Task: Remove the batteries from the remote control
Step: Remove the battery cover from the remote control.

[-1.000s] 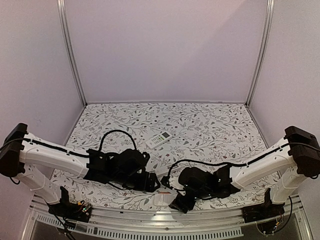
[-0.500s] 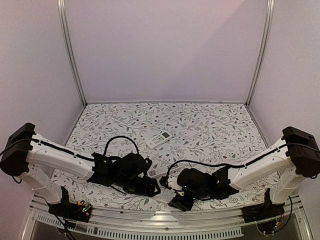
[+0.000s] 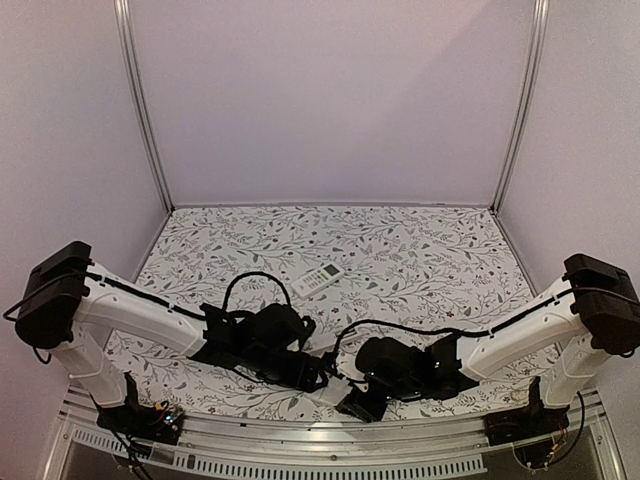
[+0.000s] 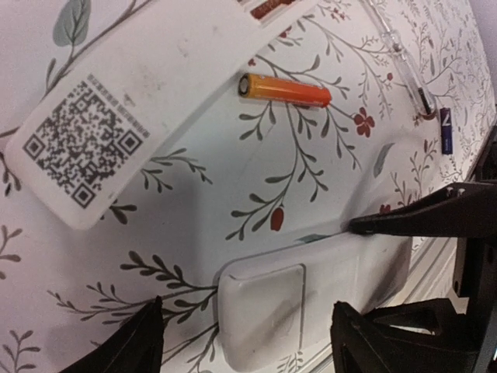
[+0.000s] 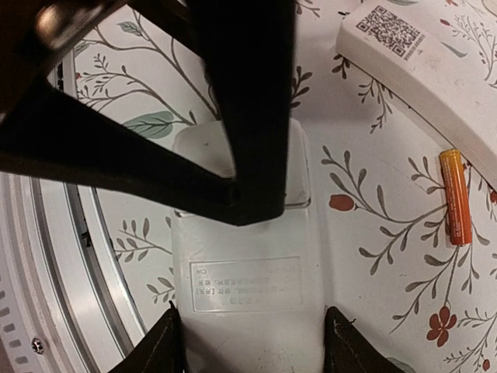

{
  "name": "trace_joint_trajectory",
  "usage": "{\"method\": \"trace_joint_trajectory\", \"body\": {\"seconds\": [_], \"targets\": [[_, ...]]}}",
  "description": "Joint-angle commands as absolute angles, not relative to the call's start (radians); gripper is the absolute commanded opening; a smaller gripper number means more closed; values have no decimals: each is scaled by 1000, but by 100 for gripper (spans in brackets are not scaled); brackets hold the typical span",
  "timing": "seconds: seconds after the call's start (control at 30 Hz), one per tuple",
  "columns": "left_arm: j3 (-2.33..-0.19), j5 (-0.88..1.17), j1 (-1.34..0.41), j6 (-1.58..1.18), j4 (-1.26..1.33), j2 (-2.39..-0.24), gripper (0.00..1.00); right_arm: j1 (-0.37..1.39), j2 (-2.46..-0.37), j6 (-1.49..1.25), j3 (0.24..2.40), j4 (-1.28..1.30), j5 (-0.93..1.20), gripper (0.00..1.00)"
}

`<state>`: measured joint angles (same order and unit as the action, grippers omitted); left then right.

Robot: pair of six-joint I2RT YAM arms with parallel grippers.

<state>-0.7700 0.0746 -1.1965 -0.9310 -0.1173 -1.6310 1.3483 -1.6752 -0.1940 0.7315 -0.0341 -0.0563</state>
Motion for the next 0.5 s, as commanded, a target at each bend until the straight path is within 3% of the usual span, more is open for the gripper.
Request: {"method": "trace_joint_trajectory", "body": {"seconds": [0.0,0.47], "targets": [[-777,89,-1184,-889,-154,-1675,74,1350,-1697,-192,715,-49,-77,42],[-878,3,-1251,-852,-322,-1762,62,1351,-1697,-202,711,-63,-85,41]]}}
